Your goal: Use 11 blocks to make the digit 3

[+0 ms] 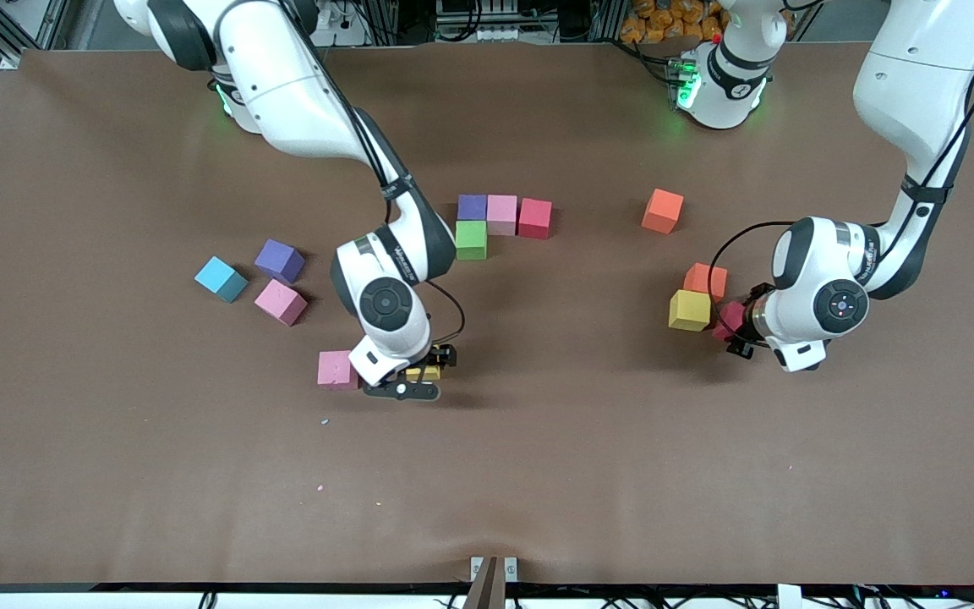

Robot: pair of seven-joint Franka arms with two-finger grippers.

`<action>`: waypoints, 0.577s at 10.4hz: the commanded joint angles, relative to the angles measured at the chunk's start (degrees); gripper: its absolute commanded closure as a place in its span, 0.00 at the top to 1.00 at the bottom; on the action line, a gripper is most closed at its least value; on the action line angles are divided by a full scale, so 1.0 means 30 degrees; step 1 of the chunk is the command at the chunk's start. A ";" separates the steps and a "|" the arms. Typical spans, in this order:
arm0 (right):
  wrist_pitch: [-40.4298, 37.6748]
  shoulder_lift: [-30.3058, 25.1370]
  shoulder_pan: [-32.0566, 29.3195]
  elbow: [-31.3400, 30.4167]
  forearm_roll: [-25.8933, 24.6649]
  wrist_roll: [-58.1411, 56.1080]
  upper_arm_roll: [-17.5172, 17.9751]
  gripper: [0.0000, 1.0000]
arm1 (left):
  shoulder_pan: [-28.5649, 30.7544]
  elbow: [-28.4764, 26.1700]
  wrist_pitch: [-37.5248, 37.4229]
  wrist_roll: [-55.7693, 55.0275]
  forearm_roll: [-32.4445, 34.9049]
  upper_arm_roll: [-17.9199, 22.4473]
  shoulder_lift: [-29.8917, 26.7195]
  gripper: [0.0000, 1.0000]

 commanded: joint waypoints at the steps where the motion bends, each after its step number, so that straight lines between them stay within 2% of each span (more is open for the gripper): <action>1: 0.0213 0.0707 0.0082 0.0622 -0.0397 -0.1267 -0.0007 1.00 | -0.0093 0.0329 0.0053 -0.0141 0.0464 0.0037 -0.0161 0.36; 4: 0.0242 0.0738 0.0083 0.0622 -0.0808 -0.1914 -0.0007 1.00 | -0.0123 0.1761 -0.0616 0.0005 0.0464 0.0008 -0.0278 0.24; 5: 0.0243 0.0680 0.0054 0.0651 -0.0809 -0.1974 -0.0007 0.94 | -0.0297 0.2608 -0.1491 0.0093 0.0493 0.0008 -0.0278 0.16; 6: 0.0243 0.0592 -0.0004 0.0680 -0.0751 -0.1974 -0.0007 0.54 | -0.0444 0.3341 -0.1964 0.0123 0.0464 0.0008 -0.0278 0.06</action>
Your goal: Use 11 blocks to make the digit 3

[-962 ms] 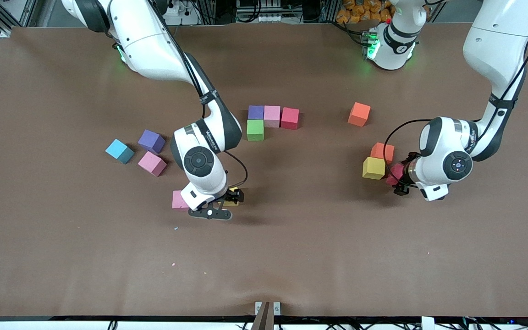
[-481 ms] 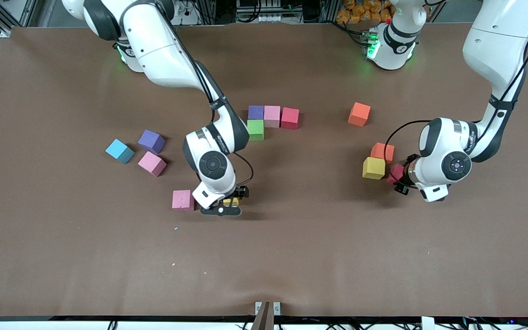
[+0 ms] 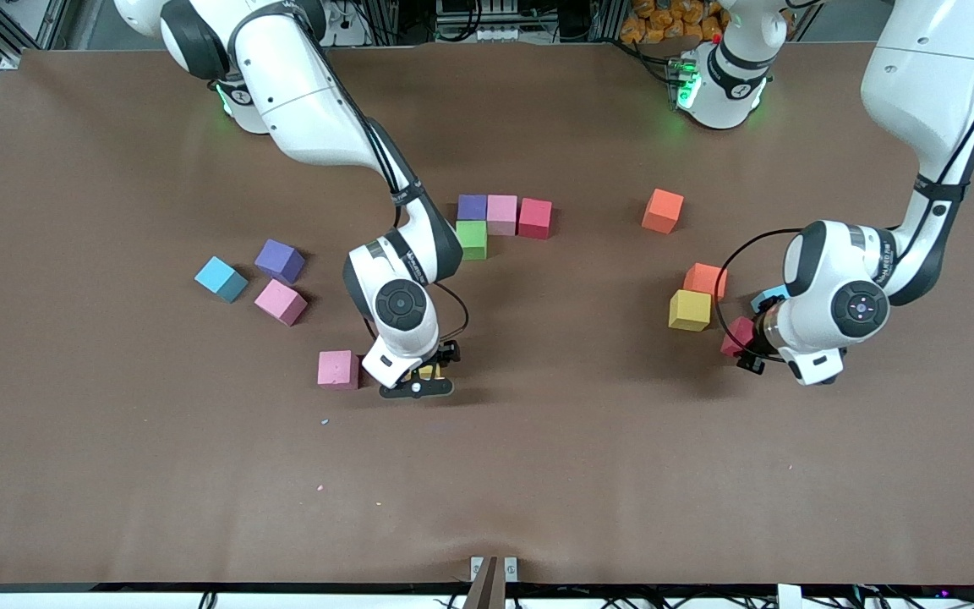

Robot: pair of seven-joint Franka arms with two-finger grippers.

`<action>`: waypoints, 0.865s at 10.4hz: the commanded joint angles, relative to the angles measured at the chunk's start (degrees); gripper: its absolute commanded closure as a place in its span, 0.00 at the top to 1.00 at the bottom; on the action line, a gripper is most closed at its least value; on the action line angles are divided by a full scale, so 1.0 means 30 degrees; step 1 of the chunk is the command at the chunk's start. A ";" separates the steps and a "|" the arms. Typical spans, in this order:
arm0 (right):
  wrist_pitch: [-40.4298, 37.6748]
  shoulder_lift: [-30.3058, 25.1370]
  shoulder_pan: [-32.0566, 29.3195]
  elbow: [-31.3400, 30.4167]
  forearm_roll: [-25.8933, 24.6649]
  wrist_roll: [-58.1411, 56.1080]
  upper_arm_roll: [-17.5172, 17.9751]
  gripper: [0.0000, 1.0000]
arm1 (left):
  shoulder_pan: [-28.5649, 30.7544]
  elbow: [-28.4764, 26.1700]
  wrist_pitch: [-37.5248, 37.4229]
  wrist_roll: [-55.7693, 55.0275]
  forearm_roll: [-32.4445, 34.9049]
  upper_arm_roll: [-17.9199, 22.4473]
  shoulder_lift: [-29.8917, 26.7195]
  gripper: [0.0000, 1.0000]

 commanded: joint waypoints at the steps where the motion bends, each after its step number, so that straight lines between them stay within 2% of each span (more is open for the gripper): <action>1: -0.0157 -0.0087 -0.0176 0.0499 -0.0257 -0.0134 0.0032 0.35 | -0.0399 0.1445 -0.1160 0.0012 0.0478 0.0021 -0.0177 0.04; 4: -0.0245 -0.0820 -0.0031 0.0587 -0.0081 -0.0047 0.0090 0.32 | -0.0810 0.2178 -0.1568 0.0246 0.0479 0.0021 -0.0235 0.00; 7: -0.0624 -0.1552 0.1402 0.0383 -0.0080 0.1642 0.0032 0.28 | -0.0810 0.2882 -0.2447 0.1091 0.0508 0.0021 -0.0235 0.00; 9: -0.2056 -0.1815 0.2513 0.0266 -0.0081 0.3288 -0.0026 0.28 | -0.0839 0.3494 -0.2770 0.1388 0.0508 0.0021 -0.0235 0.00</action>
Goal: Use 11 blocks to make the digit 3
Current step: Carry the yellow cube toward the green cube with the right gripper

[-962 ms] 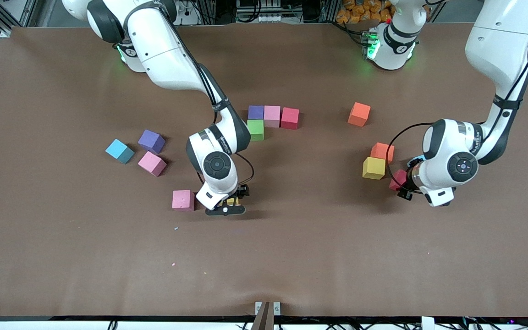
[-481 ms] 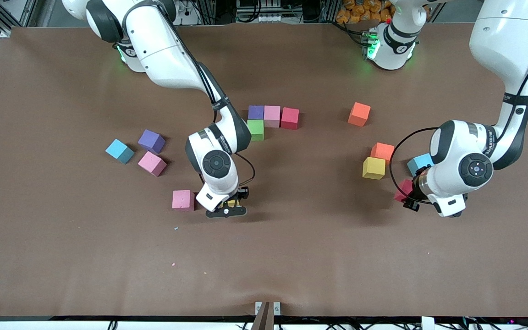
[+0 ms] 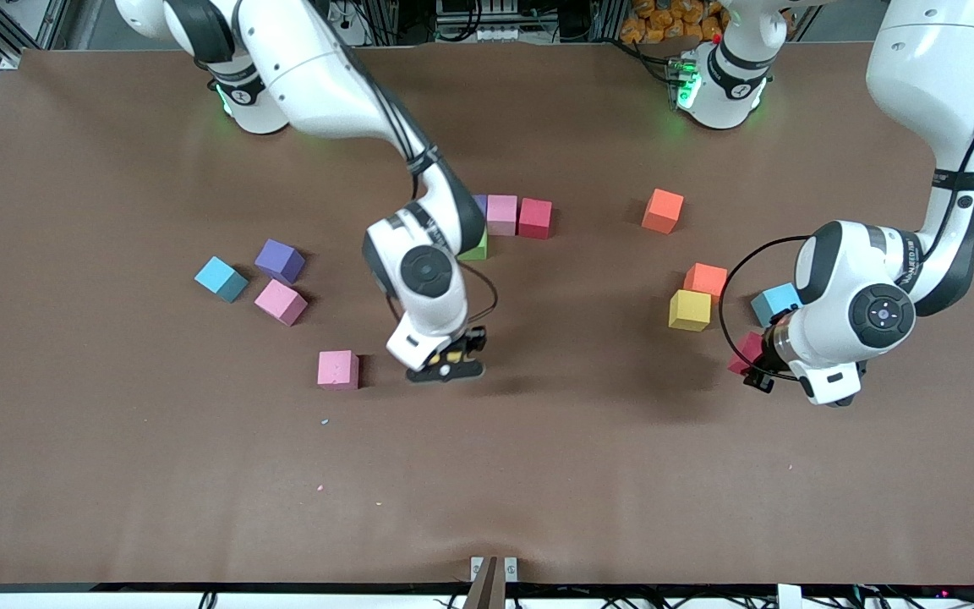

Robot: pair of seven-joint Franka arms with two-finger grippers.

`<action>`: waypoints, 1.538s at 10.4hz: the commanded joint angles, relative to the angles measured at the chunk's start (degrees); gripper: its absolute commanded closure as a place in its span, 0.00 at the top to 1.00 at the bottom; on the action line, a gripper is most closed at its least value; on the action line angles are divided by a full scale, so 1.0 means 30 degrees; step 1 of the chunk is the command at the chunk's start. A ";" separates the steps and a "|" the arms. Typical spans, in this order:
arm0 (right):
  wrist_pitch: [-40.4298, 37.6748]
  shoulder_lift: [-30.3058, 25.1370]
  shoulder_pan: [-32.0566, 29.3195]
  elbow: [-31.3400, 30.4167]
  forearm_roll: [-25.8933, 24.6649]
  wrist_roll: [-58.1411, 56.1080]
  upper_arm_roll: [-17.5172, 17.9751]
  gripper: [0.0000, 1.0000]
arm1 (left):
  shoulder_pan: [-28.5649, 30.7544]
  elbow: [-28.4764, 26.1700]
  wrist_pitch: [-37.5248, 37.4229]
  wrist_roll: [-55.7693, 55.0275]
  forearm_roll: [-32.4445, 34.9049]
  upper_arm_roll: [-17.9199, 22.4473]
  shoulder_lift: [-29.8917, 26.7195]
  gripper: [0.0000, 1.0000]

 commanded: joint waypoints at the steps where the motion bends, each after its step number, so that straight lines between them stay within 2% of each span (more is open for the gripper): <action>1: -0.0779 -0.0958 0.1182 -0.1292 -0.0099 0.1500 -0.0046 0.28 | -0.0143 0.0730 -0.0829 0.0390 0.0484 0.0019 -0.0112 0.00; 3: -0.0314 -0.1923 0.1975 -0.3312 -0.0099 0.1591 -0.0046 0.28 | -0.0320 0.0847 -0.0831 0.0653 0.0484 0.0019 -0.0111 0.00; 6: 0.3191 -0.3622 0.3146 -0.7379 -0.0098 0.2527 -0.0016 0.28 | -0.0349 0.1023 -0.0889 0.0742 0.0484 0.0048 -0.0140 0.00; 7: 0.3466 -0.3917 0.3295 -0.8061 -0.0070 0.2529 -0.0016 0.28 | -0.0349 0.1024 -0.1035 0.0772 0.0484 0.0048 -0.0140 0.00; 9: 0.3875 -0.4183 0.3793 -0.8855 -0.0069 0.3168 -0.0016 0.28 | -0.0349 0.1227 -0.1095 0.0947 0.0484 0.0048 -0.0140 0.00; 11: 0.5656 -0.4155 0.4292 -0.9909 -0.0069 0.3728 -0.0016 0.28 | -0.0349 0.1462 -0.1446 0.1006 0.0572 0.0019 -0.0141 0.00; 16: 0.5725 -0.4126 0.4409 -1.0119 -0.0069 0.3759 0.0013 0.28 | -0.0378 0.1784 -0.1739 0.1534 0.0572 0.0019 -0.0550 0.00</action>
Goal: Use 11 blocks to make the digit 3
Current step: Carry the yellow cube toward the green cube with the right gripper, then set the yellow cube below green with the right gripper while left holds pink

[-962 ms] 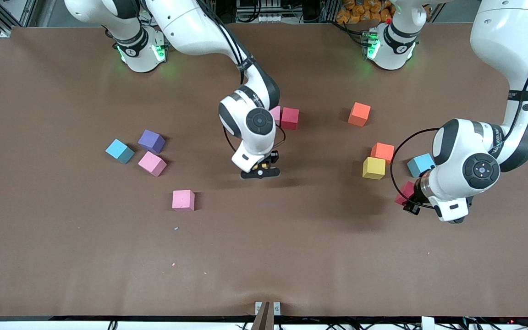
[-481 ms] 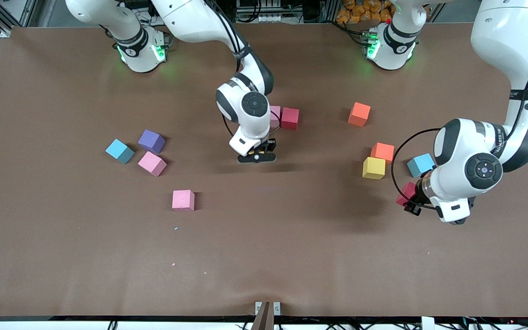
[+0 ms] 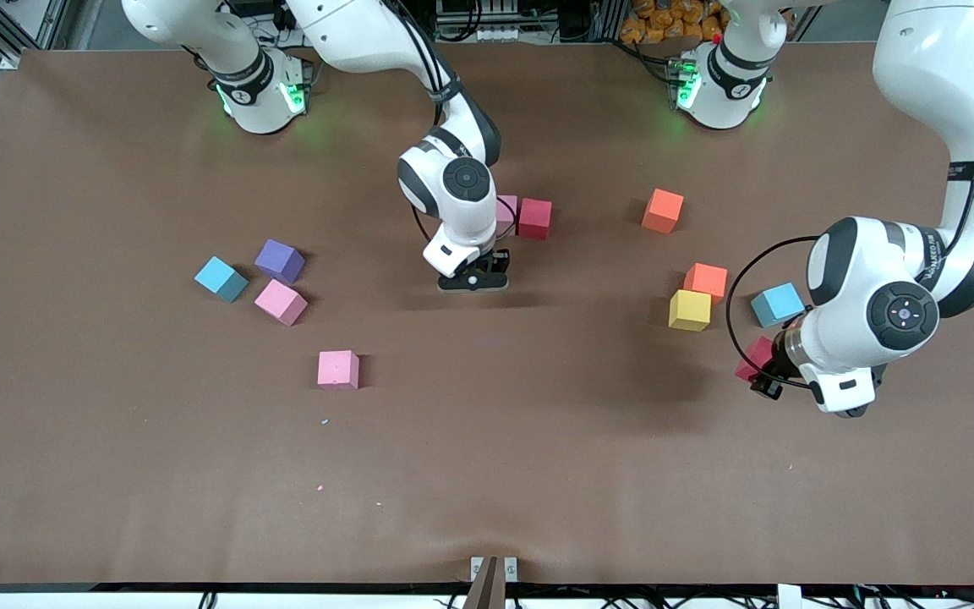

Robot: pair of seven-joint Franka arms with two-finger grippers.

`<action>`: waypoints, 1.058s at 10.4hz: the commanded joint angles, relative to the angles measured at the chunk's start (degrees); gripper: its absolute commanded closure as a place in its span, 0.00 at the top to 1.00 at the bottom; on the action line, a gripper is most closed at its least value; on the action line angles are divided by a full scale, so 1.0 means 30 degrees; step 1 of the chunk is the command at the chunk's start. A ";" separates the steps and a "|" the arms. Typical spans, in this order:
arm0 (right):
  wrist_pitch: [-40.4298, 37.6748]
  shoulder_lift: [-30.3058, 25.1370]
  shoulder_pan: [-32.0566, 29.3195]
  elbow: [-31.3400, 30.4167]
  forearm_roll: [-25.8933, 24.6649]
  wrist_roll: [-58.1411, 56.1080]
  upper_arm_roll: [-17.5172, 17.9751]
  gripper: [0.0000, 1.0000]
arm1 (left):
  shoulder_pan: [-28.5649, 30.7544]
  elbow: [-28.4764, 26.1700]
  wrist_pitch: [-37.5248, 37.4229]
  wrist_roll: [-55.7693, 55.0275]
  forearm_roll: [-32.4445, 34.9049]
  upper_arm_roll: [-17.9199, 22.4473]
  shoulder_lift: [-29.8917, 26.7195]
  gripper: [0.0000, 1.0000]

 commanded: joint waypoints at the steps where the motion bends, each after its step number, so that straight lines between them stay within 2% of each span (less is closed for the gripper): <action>1: 0.0011 -0.0597 0.0221 -0.0905 -0.0066 0.0310 0.0017 0.28 | -0.0076 0.0299 -0.0514 0.0210 0.0508 0.0020 -0.0391 0.00; 11: -0.0429 -0.0597 0.0279 -0.1110 -0.0066 0.0808 -0.0012 0.32 | -0.0309 0.0447 -0.0778 0.0357 0.0508 0.0020 -0.0392 0.00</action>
